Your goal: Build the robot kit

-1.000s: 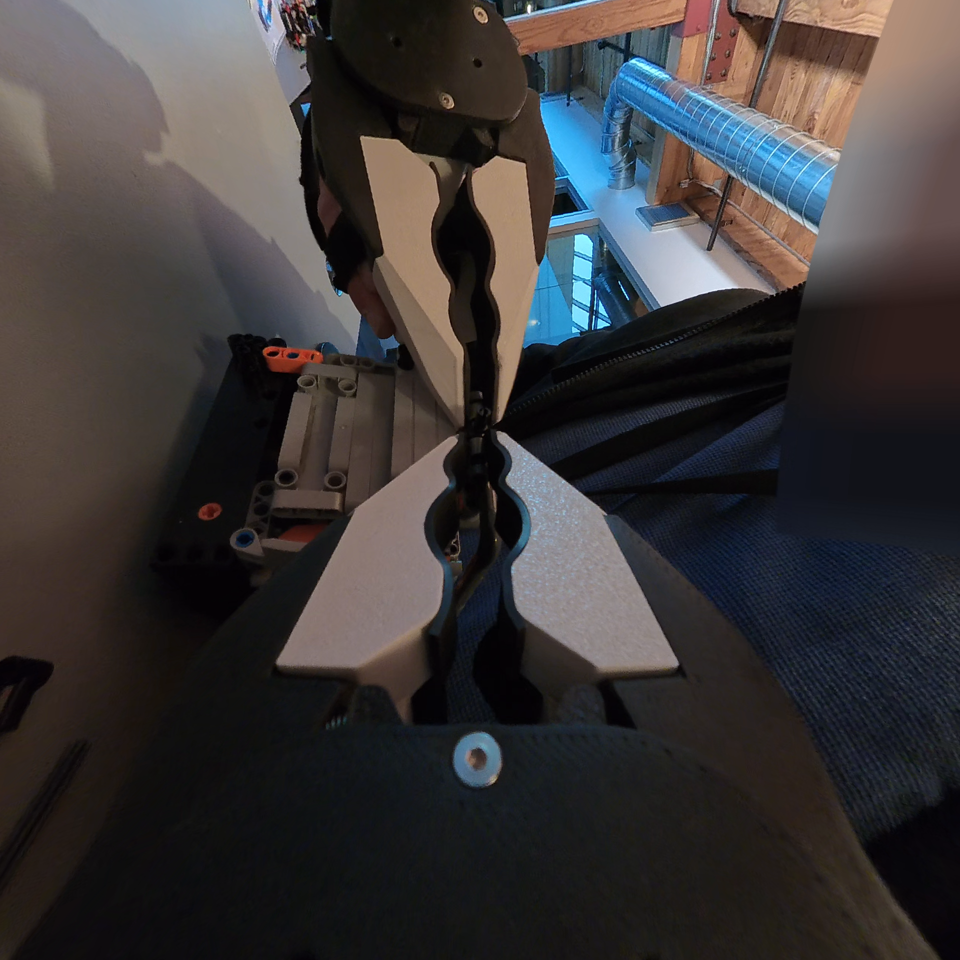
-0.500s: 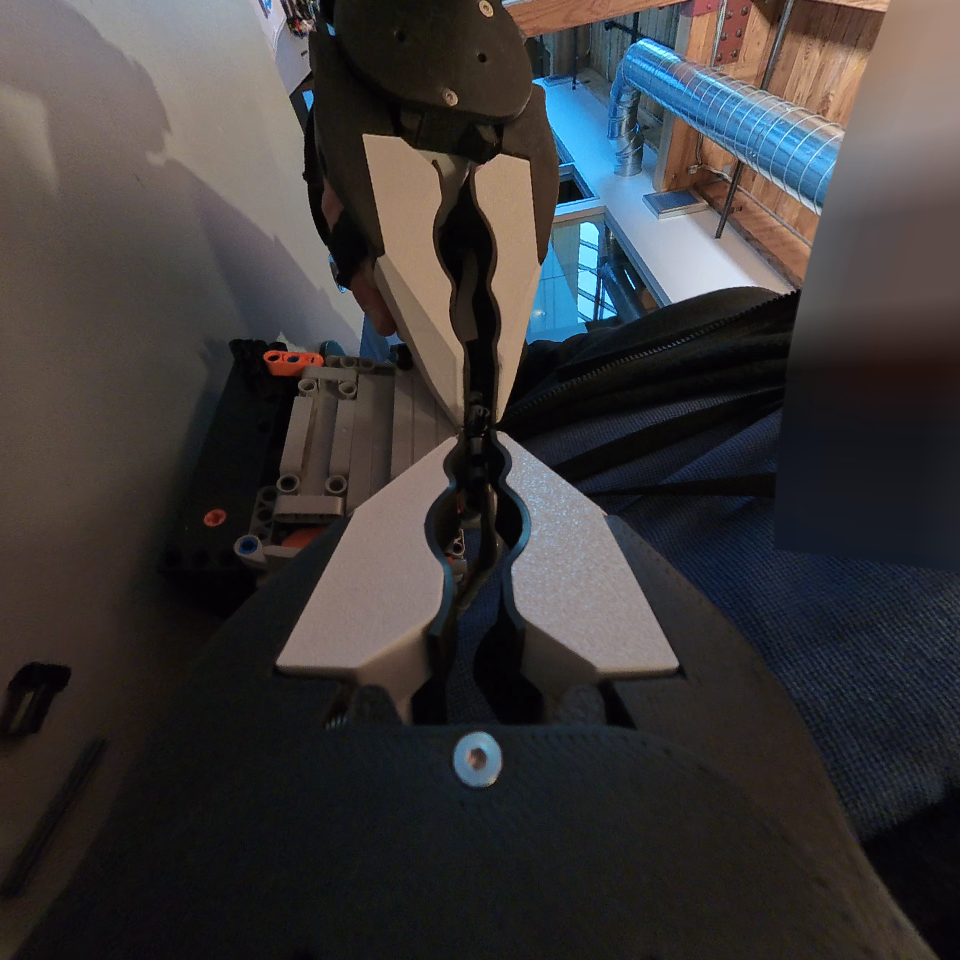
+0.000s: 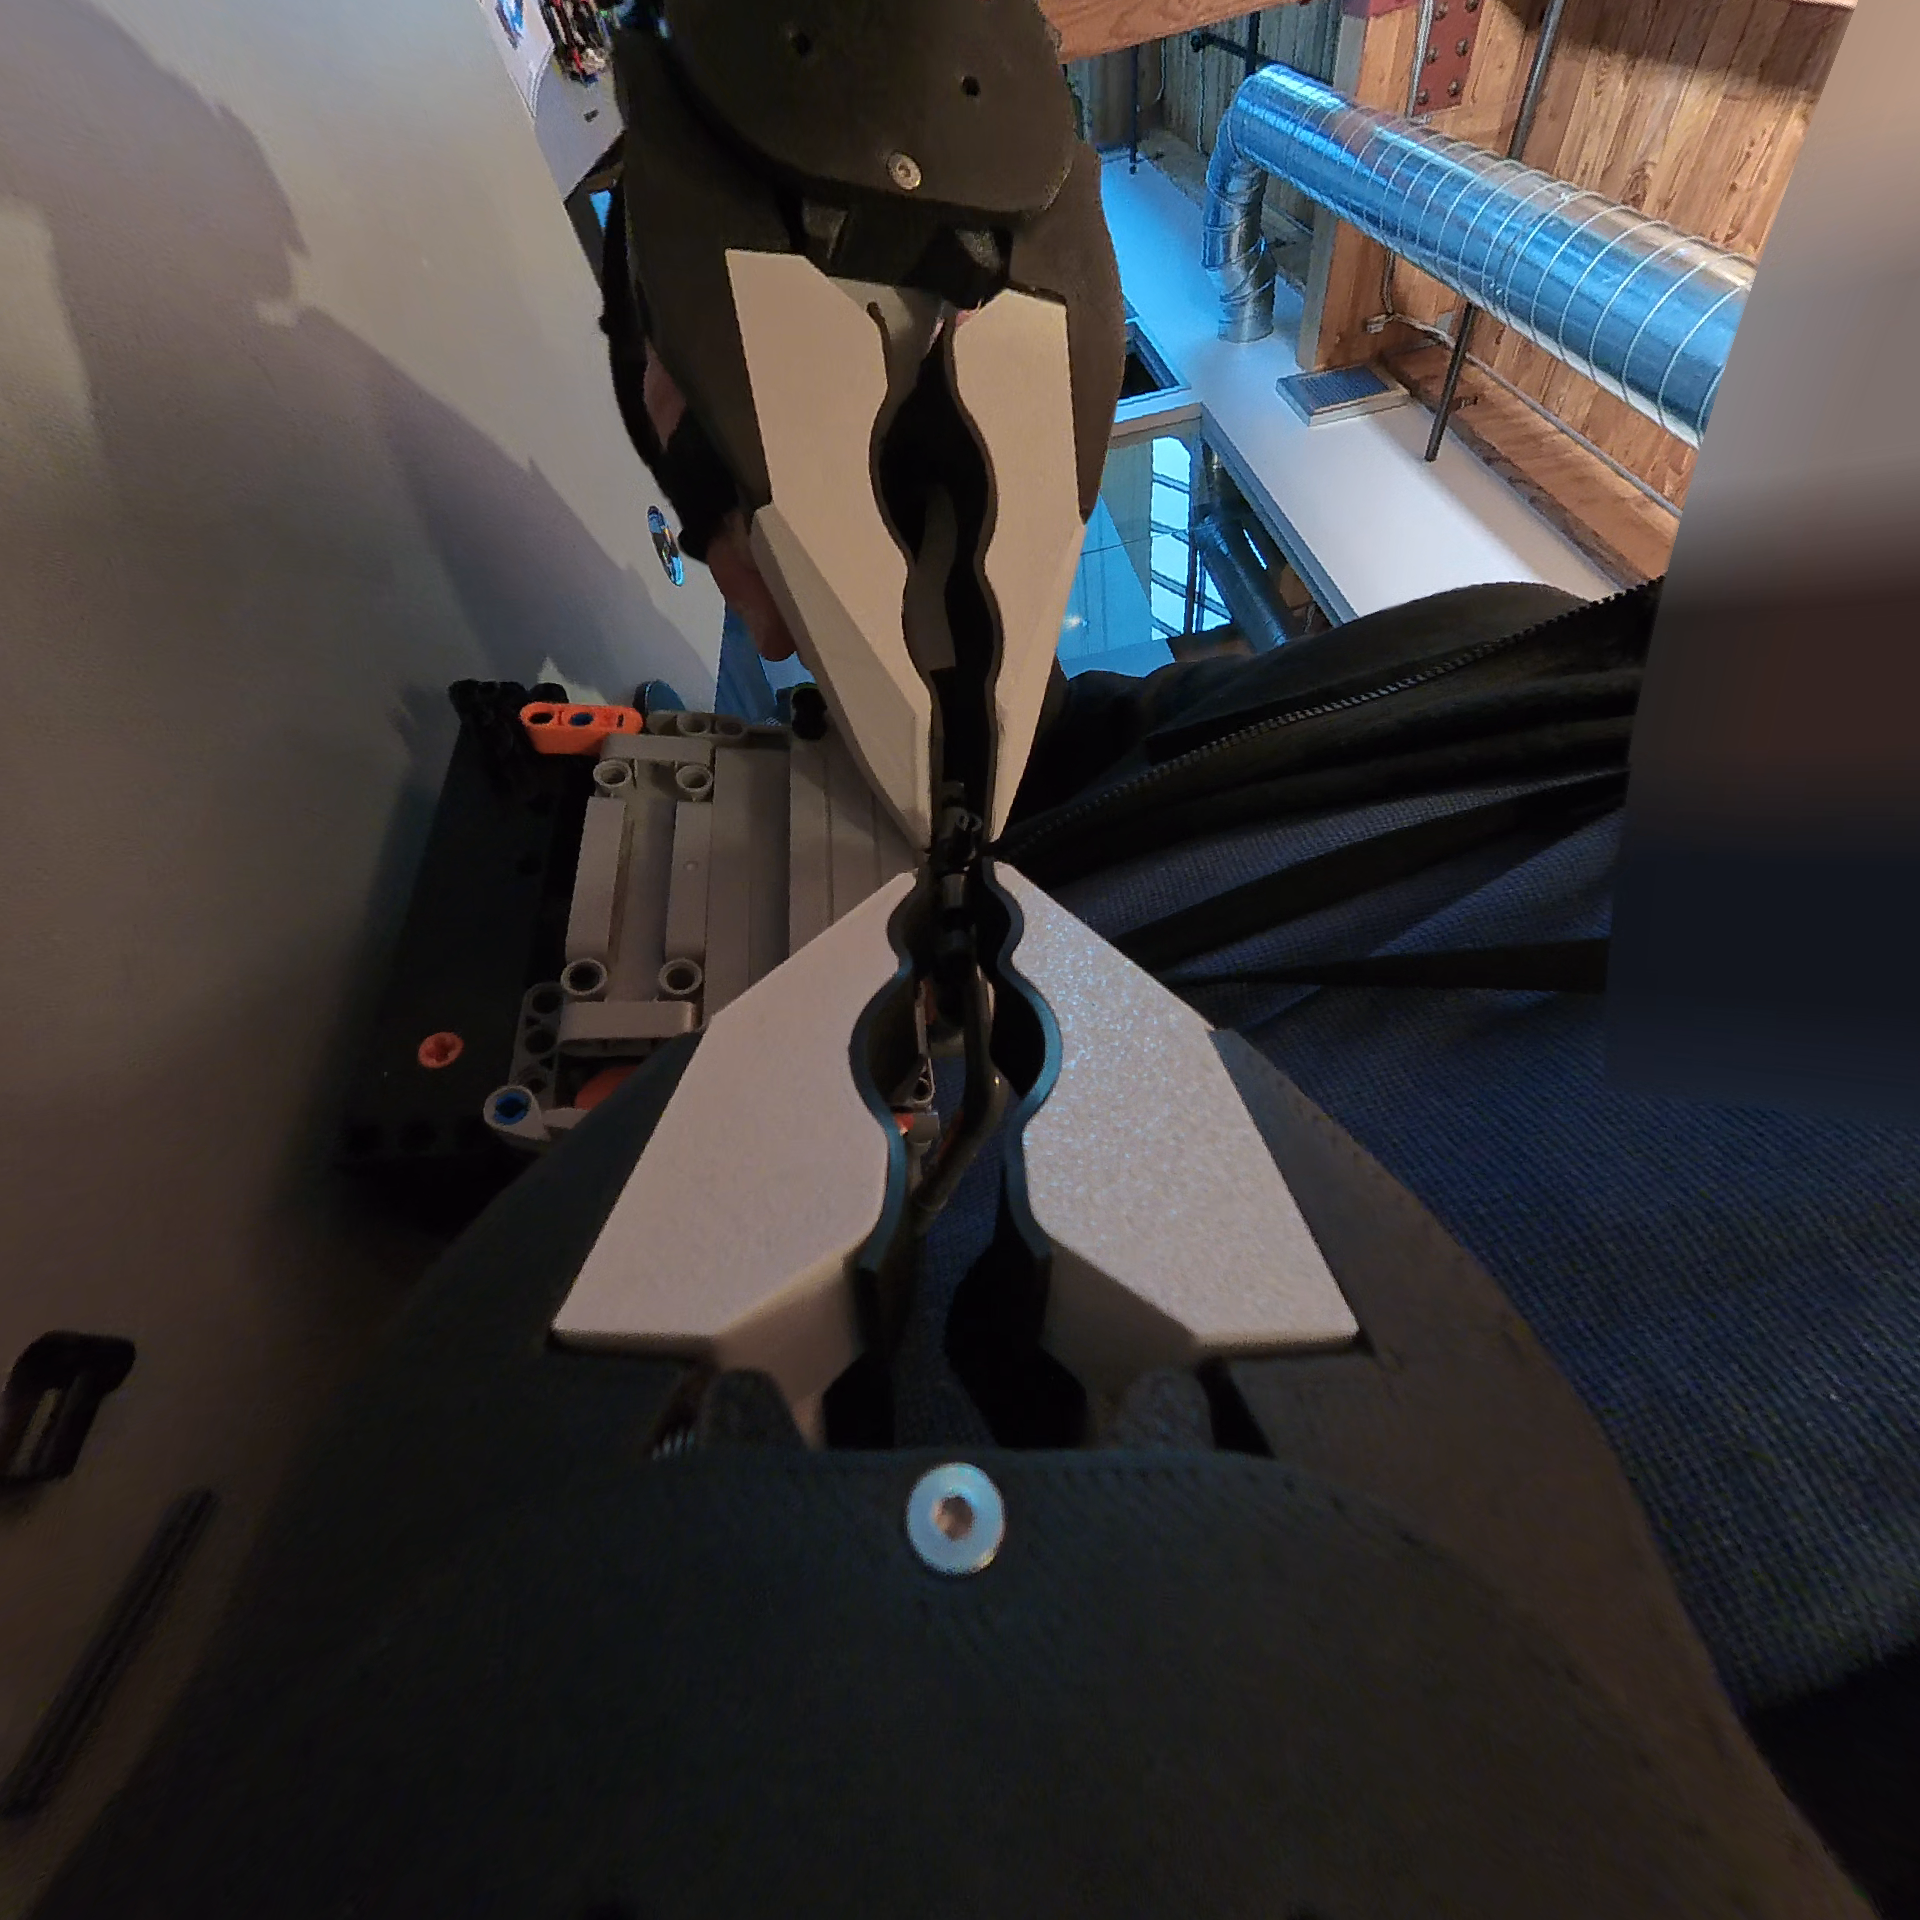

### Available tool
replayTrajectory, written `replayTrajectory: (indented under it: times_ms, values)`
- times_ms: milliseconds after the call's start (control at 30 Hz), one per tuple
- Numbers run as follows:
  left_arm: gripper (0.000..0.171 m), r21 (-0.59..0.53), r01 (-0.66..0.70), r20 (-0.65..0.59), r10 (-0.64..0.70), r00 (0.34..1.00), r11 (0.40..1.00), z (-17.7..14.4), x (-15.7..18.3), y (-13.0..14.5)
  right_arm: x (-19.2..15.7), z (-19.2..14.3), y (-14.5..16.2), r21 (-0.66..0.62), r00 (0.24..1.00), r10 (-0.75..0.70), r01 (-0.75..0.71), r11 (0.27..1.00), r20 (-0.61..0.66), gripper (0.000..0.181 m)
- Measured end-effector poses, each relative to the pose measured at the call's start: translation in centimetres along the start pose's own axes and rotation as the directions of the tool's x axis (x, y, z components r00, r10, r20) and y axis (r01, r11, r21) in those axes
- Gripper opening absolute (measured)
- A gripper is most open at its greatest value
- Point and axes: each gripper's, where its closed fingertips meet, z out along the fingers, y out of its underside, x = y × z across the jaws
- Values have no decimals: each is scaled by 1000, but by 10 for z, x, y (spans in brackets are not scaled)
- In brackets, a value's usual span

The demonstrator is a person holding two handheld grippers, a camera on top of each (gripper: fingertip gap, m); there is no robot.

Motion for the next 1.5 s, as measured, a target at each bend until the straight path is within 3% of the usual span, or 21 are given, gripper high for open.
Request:
replayTrajectory:
  times_ms: [667,1133,1233,1500]
  values:
    - [5,-96,-158,118,169,979,983,5,6,12,-6,8,10,-199,959,-196,155,968,-204,5]
    - [6,-75,-35,64,40,997,997,5,7,11,-7,5,7,-199,965,-181,142,970,-189,6]
    - [6,-63,-20,50,23,998,998,5,7,11,-5,4,0,-171,960,-182,147,974,-211,14]
    - [6,-54,-19,56,22,998,998,4,7,11,-5,12,1,-176,961,-198,165,970,-193,4]
